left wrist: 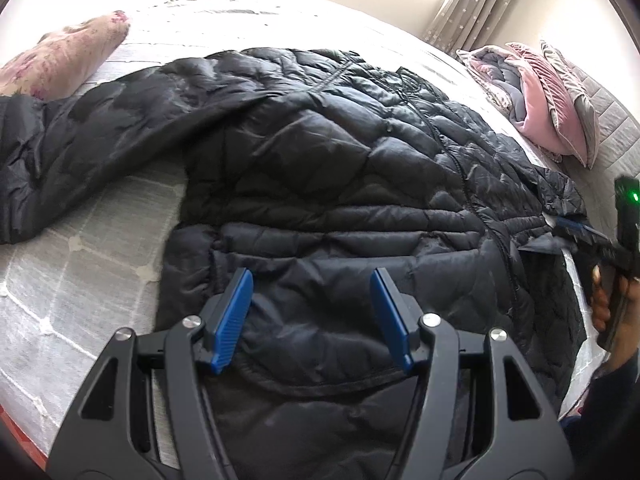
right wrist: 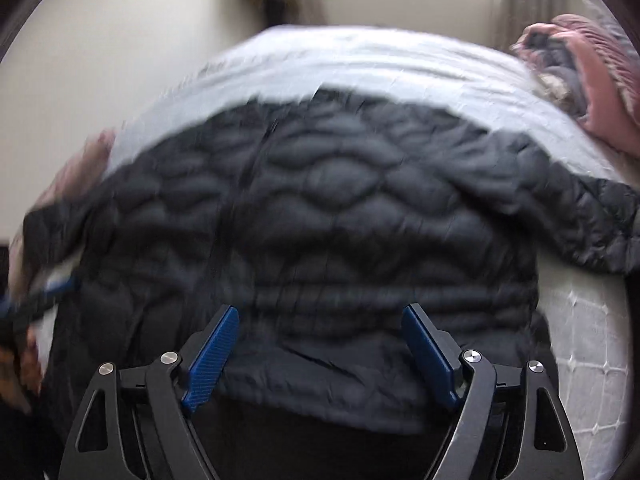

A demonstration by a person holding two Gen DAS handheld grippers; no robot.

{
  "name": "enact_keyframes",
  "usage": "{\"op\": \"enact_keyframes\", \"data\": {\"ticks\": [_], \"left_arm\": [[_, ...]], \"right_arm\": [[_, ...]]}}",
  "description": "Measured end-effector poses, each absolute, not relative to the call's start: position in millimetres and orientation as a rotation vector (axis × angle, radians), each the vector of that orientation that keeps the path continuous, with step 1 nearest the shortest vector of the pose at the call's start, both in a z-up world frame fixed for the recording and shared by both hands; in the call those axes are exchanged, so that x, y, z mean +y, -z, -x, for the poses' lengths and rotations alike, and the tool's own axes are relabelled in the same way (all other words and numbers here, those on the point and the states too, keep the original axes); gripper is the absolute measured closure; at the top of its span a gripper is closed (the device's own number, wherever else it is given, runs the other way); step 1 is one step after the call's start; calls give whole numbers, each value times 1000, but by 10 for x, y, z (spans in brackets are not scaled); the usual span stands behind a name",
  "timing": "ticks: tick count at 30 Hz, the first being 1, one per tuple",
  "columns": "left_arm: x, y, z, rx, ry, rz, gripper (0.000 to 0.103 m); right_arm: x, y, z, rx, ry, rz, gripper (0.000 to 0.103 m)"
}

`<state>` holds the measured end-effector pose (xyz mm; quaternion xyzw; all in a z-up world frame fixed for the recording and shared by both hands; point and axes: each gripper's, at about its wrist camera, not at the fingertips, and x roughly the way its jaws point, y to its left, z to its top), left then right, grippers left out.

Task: Fold large clothes

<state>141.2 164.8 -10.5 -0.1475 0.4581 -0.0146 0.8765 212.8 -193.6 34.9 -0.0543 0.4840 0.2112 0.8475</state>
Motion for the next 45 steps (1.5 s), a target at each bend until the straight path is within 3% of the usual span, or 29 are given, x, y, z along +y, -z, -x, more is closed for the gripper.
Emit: {"op": "enact_keyframes", "data": {"ticks": [14,18,26,39,42,45], "left_arm": [[1548,324,-1441,1065,9,229,41],[1742,283,-1387,1061,40,361,41],[2724,-39,-1011,861,-233,590,41],[3959,90,-336,766,-659,799,40],[4104,181,-281,793,-680,845,28],[4188,257,-265,810,-717,862,27]], "right_arm": [[-1990,286,-1756,1147,-346,330,17],[-1989,223,-1705,1143,-346,332,17],[-2124,-316,-1437,968,-349,120,18],[-1678,-566,-1002,772,-352,198,15],[-1562,-540,-958,748,-349,266,15],[-1461,-458,-961,730,-300,359,14]]}}
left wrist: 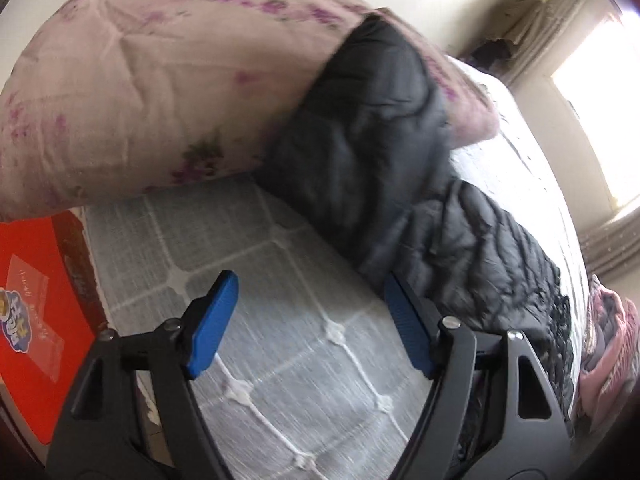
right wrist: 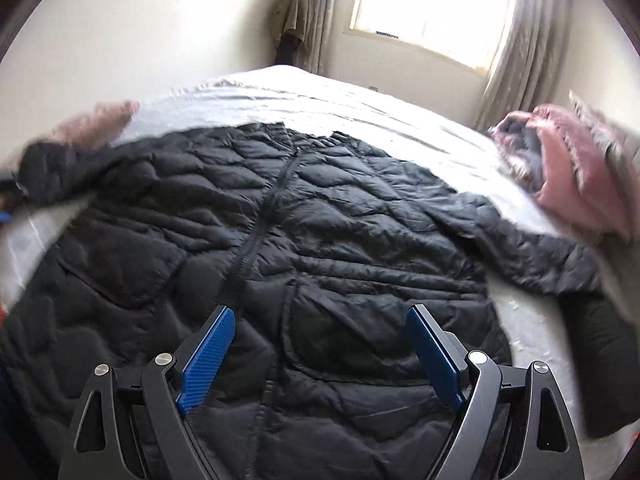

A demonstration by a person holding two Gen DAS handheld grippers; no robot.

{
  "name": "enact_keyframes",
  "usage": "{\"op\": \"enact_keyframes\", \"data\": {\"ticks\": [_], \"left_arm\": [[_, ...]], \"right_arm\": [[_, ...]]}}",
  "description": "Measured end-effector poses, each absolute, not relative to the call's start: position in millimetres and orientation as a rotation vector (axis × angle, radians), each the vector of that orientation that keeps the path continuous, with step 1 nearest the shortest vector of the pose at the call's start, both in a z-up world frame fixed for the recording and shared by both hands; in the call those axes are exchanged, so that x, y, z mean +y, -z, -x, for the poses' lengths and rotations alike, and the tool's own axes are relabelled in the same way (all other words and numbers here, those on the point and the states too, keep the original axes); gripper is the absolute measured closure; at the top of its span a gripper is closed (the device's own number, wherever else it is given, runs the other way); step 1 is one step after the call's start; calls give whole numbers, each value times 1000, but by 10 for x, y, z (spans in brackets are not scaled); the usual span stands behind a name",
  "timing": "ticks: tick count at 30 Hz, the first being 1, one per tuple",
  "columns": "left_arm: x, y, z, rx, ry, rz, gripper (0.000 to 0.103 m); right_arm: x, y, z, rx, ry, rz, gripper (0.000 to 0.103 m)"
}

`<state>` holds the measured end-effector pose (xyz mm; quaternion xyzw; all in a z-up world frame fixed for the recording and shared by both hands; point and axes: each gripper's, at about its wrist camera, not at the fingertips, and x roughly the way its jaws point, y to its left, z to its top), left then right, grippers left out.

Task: Fold large clothes

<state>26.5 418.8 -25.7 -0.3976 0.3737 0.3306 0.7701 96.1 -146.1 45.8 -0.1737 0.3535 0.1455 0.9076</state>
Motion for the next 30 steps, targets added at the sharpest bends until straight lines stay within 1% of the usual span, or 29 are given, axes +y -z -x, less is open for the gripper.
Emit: {"op": "enact_keyframes", "data": {"ticks": [10,16,19,20,21,22,23,24,25,27,30], "left_arm": [[4342,327,-430,796,-659,848,27],[4473,440,-522,752,-649,917,27],[4501,449,-542,714,-657,908,28],[4493,446,-553,707,-655,894,31],[4482,446,-563,705,-650,883,45],[4459,440,-614,711,-640,874,64],[4441,434,-649,719,-626,865,72],[4414,413,-669,716,-608,853,85],[4398,388,-678,702,-597,842,90],[4353,311,-679,658,-584,823,93],[4326,131,-587,558,-569,805,95]], "right_arm": [[-1390,-312,-1019,765,-304,395,14],[-1410,-297,-1063,780,-323,353,14],[-1401,-268,-1076,787,-312,364,14],[-1396,-253,-1081,790,-308,370,14],[-1397,-236,-1091,795,-305,372,14],[-1401,-229,-1098,799,-305,372,14],[-1406,-224,-1106,803,-305,368,14],[-1410,-226,-1108,804,-305,364,14],[-1416,-231,-1108,802,-306,360,14],[-1426,-243,-1109,799,-306,354,14],[-1442,-250,-1114,801,-309,347,14]]}}
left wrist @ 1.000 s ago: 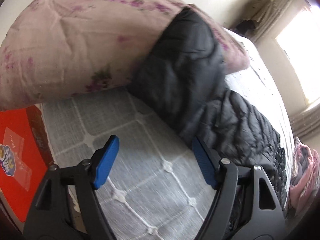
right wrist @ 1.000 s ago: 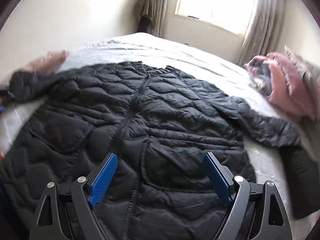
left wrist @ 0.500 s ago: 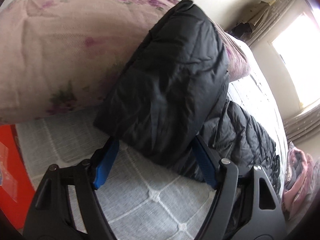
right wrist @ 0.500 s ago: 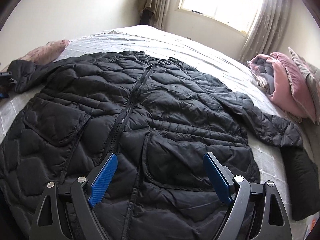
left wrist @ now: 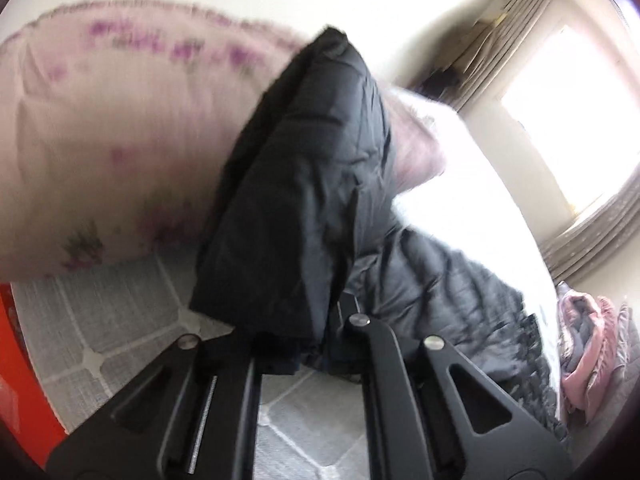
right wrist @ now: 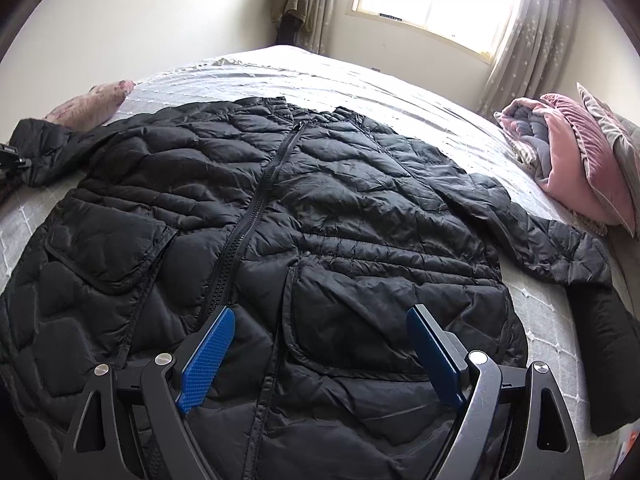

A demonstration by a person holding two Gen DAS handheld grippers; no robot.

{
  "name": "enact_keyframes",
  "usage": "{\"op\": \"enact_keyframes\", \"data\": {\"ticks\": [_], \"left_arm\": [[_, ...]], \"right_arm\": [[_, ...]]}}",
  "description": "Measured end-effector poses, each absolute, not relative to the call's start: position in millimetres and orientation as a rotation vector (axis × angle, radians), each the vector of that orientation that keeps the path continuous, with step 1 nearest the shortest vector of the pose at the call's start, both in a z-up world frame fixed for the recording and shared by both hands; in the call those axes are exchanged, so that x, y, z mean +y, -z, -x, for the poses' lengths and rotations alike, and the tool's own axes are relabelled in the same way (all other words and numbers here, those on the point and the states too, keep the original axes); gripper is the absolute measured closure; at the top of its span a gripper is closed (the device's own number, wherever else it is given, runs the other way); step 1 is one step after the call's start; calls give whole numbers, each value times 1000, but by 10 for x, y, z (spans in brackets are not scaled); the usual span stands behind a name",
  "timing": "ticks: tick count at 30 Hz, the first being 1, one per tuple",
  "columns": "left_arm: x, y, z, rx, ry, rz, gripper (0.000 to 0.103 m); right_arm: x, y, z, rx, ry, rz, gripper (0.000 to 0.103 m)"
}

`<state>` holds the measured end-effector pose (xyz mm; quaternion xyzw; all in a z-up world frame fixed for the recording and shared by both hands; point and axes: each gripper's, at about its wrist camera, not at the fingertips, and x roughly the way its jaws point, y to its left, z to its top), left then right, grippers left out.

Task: Fold large clothes

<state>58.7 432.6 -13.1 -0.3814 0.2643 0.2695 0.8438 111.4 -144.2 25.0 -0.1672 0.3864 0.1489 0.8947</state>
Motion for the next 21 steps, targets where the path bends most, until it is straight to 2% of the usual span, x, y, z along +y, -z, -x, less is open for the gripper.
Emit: {"op": "enact_keyframes", "data": {"ticks": [7,13,21], "left_arm": [[4361,-336,-329,315,-556,784,97],[4300,-807,-593,278,-575,629,98],[3991,-1727,-1117,245,-496,527,98]], "right_arm": [[-1549,-301,-1165,810,-303,279,14],[-1667,-251,-1268,840,-307,209,14],[-1894,-296,-1370,854,-285,119,14]]}}
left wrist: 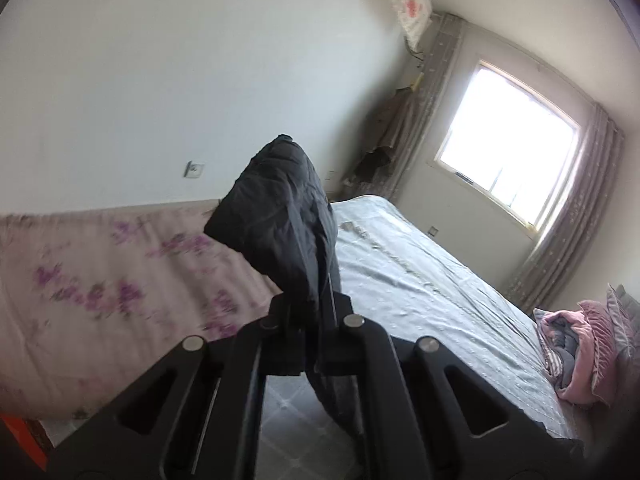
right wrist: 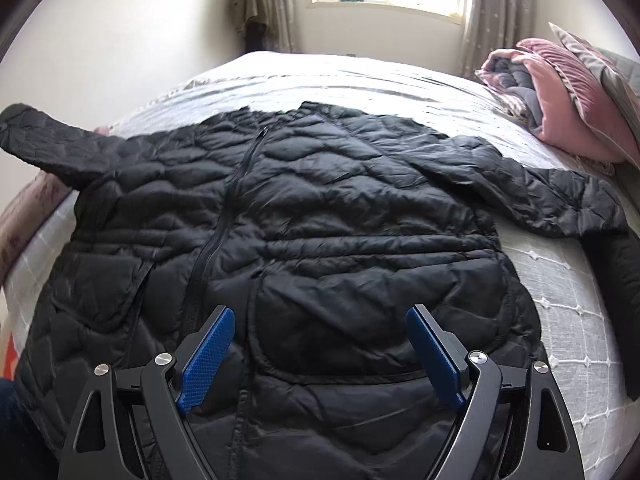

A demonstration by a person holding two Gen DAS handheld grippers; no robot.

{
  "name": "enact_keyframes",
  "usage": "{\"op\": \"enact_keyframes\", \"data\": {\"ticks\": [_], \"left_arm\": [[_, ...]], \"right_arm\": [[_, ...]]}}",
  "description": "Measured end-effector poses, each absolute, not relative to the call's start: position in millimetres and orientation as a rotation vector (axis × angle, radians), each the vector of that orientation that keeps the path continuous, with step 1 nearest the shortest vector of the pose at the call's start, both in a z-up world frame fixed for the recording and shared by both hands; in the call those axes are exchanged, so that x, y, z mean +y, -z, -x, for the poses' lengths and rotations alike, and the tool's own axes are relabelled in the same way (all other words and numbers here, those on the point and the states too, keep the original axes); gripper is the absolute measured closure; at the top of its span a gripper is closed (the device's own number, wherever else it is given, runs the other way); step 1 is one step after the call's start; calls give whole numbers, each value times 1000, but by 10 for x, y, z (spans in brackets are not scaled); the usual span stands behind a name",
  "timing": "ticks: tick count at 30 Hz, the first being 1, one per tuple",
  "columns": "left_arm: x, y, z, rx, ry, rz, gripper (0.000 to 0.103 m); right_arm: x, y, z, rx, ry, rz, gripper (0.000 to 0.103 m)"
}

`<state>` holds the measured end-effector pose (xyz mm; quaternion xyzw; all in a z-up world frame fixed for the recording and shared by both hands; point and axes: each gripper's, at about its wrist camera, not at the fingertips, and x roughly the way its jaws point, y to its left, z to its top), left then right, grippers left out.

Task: Fold large clothes

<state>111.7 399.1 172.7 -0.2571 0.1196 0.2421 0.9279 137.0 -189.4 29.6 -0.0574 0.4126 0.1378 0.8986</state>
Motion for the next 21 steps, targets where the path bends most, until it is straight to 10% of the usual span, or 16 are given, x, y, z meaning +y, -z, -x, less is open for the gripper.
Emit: {"op": "enact_keyframes", "data": {"ticks": [12,21], "left_arm": [[2401,-2423,-2059,260,-267,424,98],[919,-1508,-2721,419,-116,371,98]], "right_arm": [[-2290,-406,-1519,850,-232,-74,14],[-2769,-524,-1585,834,-226,-336,14]]}}
